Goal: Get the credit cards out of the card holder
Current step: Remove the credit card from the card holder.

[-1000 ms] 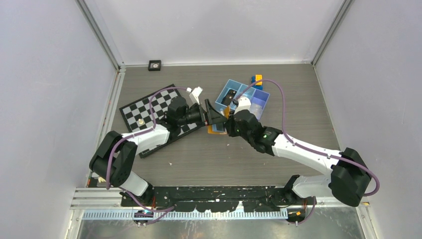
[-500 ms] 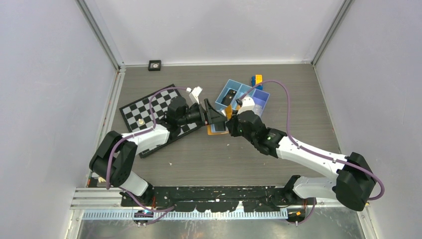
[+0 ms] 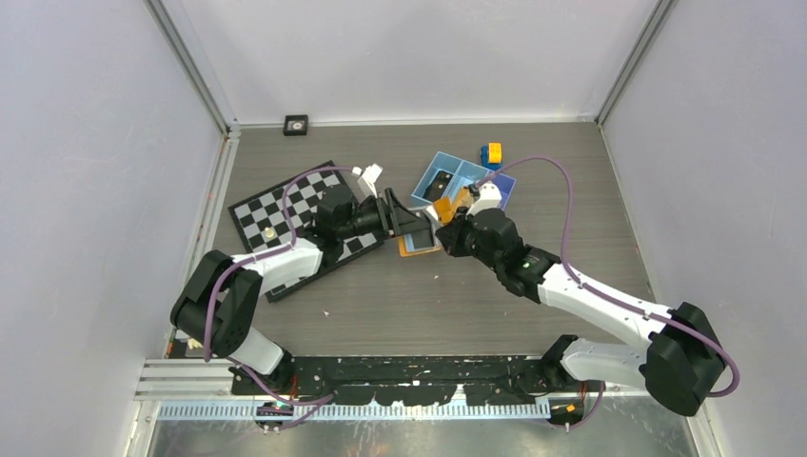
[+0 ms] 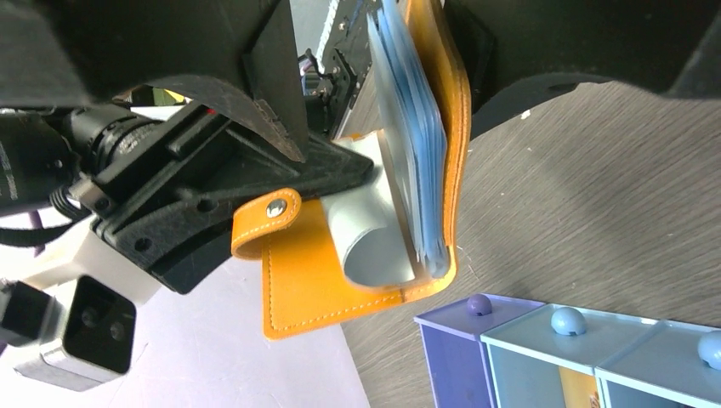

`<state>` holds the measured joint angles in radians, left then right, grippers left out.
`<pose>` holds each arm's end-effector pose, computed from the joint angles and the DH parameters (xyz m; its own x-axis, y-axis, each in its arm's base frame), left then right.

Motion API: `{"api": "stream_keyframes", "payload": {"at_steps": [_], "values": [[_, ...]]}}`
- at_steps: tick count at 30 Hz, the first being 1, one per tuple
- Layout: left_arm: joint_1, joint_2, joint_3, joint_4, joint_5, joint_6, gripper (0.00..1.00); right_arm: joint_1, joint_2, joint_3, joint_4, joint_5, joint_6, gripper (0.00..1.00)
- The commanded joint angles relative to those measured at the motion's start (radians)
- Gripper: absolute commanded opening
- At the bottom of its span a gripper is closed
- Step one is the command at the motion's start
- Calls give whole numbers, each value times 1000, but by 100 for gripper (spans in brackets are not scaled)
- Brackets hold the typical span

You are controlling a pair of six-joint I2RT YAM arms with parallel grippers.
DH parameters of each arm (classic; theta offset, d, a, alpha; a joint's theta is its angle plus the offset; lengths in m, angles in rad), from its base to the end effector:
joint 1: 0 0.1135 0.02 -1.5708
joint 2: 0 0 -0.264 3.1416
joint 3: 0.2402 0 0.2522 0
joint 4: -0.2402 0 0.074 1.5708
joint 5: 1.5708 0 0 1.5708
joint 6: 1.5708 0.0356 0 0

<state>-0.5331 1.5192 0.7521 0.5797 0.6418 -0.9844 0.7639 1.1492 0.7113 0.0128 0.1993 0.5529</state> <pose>0.2692 -0.1836 0.2312 -0.8498 -0.2732 -0.4508 0.3719 0.2952 -0.8801 0.1915 0.1737 0.2599 -0.5411 0.1945 -0.8181 -0.3098 0.8584 0.4089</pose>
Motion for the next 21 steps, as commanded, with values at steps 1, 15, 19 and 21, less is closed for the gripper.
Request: {"api": "stream_keyframes", "payload": {"at_steps": [1,15,19,21], "values": [[14,-32,-14,87,22,-14,51,-68,-26,-27,107,-108,75,11],[31,-38,-23,96,23,-26,27,-156,-15,-64,180,-267,151,11],[36,-28,-17,74,21,-26,10,-160,-27,-68,180,-263,152,14],[38,-27,-15,62,17,-24,6,-160,-35,-68,163,-238,150,22]]}}
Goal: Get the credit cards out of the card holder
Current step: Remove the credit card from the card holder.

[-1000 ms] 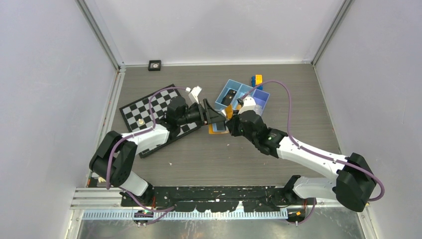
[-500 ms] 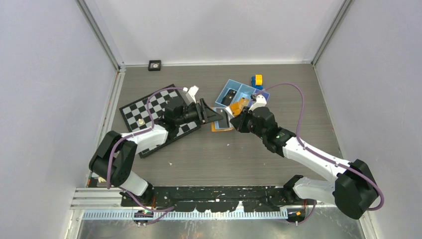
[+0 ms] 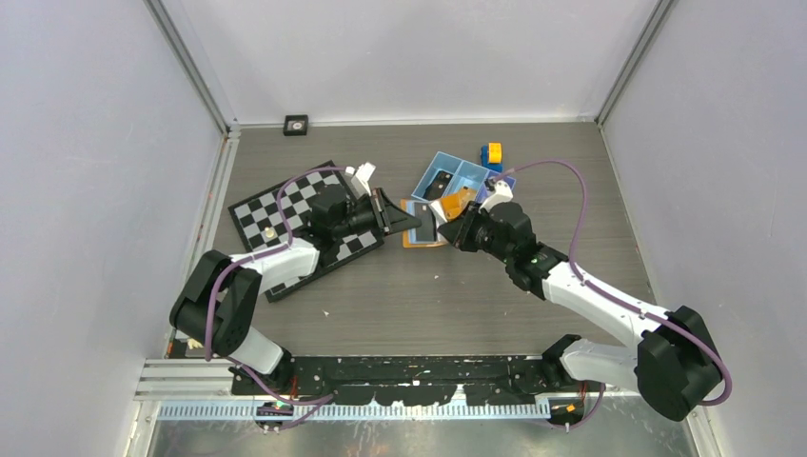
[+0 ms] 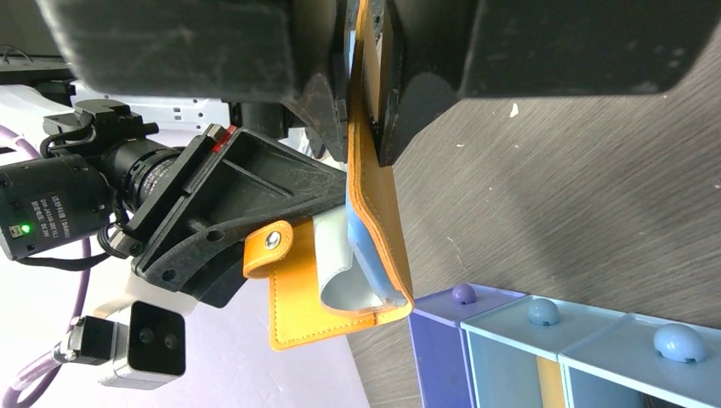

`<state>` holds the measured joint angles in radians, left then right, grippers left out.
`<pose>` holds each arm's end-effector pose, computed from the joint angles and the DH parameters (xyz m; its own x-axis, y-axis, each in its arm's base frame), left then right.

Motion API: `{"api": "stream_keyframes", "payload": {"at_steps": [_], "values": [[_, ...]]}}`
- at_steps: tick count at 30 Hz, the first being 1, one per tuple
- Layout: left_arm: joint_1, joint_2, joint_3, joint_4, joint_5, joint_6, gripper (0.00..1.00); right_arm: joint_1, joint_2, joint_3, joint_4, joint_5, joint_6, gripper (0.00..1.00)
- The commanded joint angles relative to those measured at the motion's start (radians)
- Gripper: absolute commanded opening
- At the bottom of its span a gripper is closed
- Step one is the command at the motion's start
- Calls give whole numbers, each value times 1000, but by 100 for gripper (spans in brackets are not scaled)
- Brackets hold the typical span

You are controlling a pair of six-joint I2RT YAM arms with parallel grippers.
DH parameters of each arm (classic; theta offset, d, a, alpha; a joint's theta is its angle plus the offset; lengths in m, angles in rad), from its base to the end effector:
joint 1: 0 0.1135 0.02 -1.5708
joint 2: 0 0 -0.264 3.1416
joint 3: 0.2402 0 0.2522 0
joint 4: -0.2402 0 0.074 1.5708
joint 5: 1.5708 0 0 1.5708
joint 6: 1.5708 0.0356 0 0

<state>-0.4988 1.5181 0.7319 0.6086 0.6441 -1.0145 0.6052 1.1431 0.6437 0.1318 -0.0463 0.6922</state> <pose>0.2730 -0.1730 0.2281 -0.8475 -0.3116 -0.4297 0.3443 0.2933 -0.8919 0.2100 0.1473 0.2497 -0.6129 0.3512 -0.7078 -0.2762 0.7440 0.6084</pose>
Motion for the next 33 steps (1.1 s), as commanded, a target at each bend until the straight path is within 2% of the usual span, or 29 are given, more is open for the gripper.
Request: {"api": "stream_keyframes", "payload": {"at_steps": [1,4,6,9,14,16,19,22,24,26,29,33], "values": [[5,-30,6,21,12,11,4,-1,-34,1,30,24,9,28],[9,-45,10,-31,-11,33,1,-4,-50,14,-51,163,13,48],[9,-56,16,-80,-29,54,0,-19,-63,12,-90,232,28,57],[9,-68,21,-126,-52,78,0,-42,-96,-2,-124,312,72,63],[11,-76,23,-144,-63,84,0,-72,-194,-54,-107,375,112,63],[11,-77,24,-147,-63,86,0,-74,-234,-76,-75,342,92,63],[11,-76,27,-158,-67,90,0,-73,-271,-103,18,198,36,60],[11,-73,30,-167,-71,95,0,-73,-249,-127,226,-98,11,56],[11,-70,31,-167,-70,97,0,-66,-176,-120,327,-275,40,53],[10,-68,32,-165,-69,97,0,-57,-112,-102,379,-360,62,48],[10,-64,35,-164,-61,95,0,-25,-53,-77,397,-391,66,47],[5,-49,38,-129,-28,81,0,28,19,14,211,-310,-3,44]]}}
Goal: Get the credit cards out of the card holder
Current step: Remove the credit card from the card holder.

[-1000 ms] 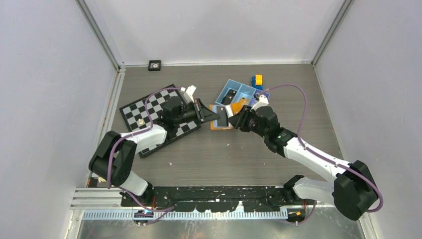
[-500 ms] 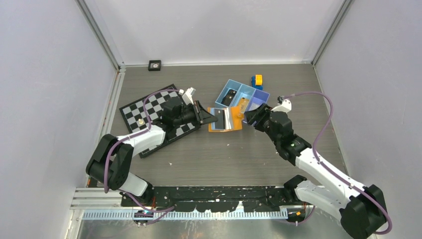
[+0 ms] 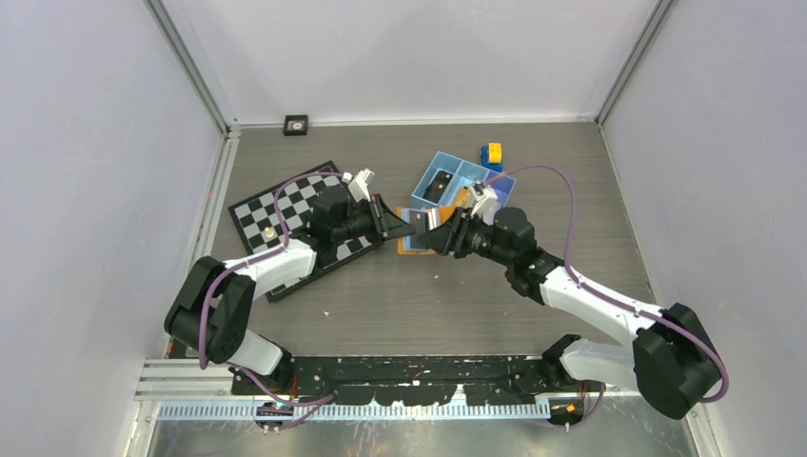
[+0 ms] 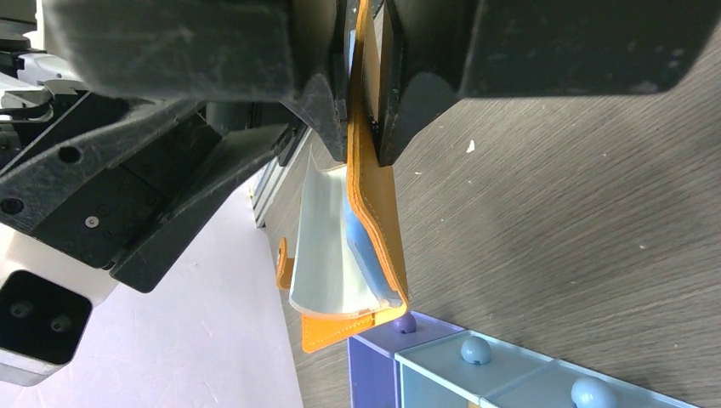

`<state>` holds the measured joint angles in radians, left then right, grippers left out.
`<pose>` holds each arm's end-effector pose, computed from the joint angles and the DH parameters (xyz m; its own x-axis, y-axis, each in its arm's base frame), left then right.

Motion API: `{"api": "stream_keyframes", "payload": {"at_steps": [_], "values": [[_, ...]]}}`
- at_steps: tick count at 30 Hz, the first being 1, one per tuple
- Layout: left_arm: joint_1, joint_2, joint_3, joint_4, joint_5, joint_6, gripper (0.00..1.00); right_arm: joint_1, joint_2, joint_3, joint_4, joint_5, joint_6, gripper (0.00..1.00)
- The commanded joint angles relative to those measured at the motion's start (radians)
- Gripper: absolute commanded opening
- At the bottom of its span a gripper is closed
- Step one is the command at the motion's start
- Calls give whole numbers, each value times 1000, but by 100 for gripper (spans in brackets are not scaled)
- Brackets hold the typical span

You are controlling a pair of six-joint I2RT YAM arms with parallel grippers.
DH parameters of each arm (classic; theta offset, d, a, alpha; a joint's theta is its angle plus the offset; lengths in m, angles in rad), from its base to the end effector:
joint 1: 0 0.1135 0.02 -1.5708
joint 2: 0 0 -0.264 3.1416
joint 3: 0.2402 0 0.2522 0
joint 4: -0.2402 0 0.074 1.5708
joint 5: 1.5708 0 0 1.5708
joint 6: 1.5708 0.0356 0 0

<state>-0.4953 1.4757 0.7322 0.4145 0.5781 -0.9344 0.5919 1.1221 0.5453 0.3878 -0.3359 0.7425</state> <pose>0.2671 -0.1664 0.2211 -0.8550 -0.3037 -0.4204 0.2784 0.4153 -0.8660 0.2003 0.1488 0.2479 -0.6527 0.3304 -0.6818 -0.4806 0.5151 0.7097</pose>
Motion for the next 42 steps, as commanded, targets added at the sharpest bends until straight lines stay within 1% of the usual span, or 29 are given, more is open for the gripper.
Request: {"api": "stream_keyframes", "payload": {"at_steps": [1,5,7,10,12,16,19,22,24,29,32,35,37,39,42], "values": [[1,-2,39,72,43,-4,0,52,59,132,-73,20,-62,42],[1,3,30,100,49,-23,0,57,81,158,-204,227,-69,36],[2,9,29,127,65,-38,0,36,74,154,-230,258,-64,33],[1,18,27,186,106,-74,0,-69,75,122,-191,179,-5,32],[1,15,21,207,110,-85,0,-116,78,104,-161,113,26,32],[1,8,18,223,118,-89,0,-151,80,85,-88,10,67,33],[3,3,18,254,138,-104,0,-177,104,68,17,-95,128,33],[3,-9,19,266,154,-107,0,-187,115,45,118,-161,177,33],[3,-14,18,266,154,-109,0,-188,107,29,160,-169,193,33],[3,-11,13,312,176,-139,0,-189,105,30,154,-168,193,33],[3,-10,9,362,198,-185,0,-190,100,17,194,-181,202,36],[3,-20,4,422,219,-230,0,-189,94,20,172,-168,196,40],[3,-26,-1,453,227,-255,0,-189,93,12,204,-178,206,41],[3,-27,-5,484,234,-276,0,-191,95,-1,266,-212,240,38],[3,-5,-7,537,246,-311,0,-197,99,-27,367,-242,290,30]]}}
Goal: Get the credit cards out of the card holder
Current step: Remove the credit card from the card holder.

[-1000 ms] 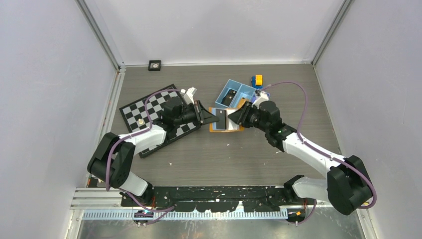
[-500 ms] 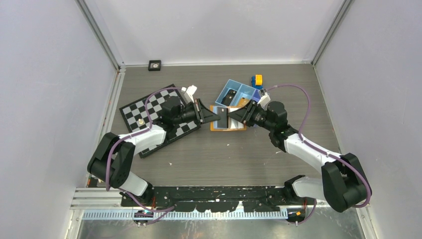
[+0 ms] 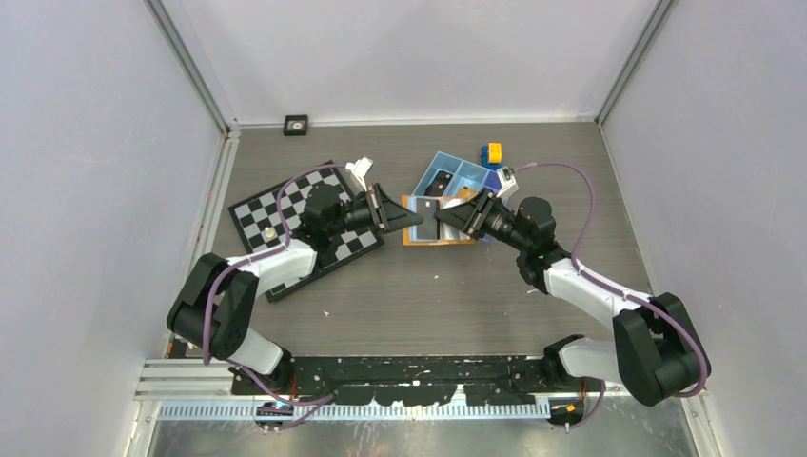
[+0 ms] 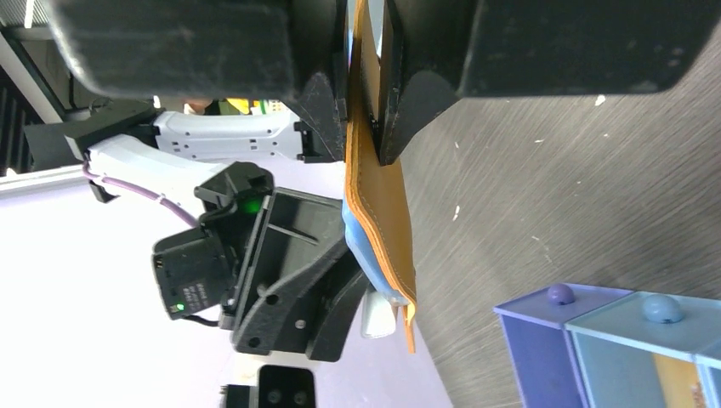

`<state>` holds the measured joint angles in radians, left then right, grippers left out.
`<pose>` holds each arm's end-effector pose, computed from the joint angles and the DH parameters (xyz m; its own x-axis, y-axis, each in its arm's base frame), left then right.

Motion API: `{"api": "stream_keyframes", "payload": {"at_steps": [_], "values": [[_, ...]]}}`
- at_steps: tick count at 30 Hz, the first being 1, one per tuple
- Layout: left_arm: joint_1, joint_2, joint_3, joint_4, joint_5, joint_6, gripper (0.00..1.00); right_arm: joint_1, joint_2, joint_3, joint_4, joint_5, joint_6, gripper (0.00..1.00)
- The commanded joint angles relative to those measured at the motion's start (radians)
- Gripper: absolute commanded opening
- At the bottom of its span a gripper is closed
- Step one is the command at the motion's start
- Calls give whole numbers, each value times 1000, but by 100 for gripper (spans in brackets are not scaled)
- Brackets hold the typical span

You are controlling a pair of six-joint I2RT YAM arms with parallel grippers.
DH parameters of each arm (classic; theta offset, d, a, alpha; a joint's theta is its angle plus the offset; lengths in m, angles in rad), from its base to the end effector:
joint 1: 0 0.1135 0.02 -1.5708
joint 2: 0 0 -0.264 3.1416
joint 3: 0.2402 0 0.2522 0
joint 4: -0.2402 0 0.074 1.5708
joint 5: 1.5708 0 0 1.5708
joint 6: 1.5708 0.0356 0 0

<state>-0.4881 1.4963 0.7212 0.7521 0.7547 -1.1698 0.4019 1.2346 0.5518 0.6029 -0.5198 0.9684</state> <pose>0.2687 -0.1703 0.2459 -0.8794 -0.2925 -0.3757 0.3508 0.1357 -0.9266 0.2373 0.1201 0.2463 -0.6968 0.4809 -0.5321 -0.3900 0.3686 0.8438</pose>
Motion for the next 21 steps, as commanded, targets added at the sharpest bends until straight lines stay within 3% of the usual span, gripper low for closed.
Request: {"api": "stream_keyframes", "payload": {"at_steps": [1,4,11,16,21], "values": [[-3,-15,5,220,73,-92,0,-13,-12,-44,187,-63,83,26],[2,17,0,299,87,-136,0,-29,-1,-80,332,-75,160,18],[5,57,1,354,98,-169,0,-34,83,-97,599,-146,289,22],[5,79,7,358,104,-175,0,-28,105,-81,597,-156,294,21],[5,82,9,357,104,-177,0,-22,92,-76,562,-156,273,13]]}}
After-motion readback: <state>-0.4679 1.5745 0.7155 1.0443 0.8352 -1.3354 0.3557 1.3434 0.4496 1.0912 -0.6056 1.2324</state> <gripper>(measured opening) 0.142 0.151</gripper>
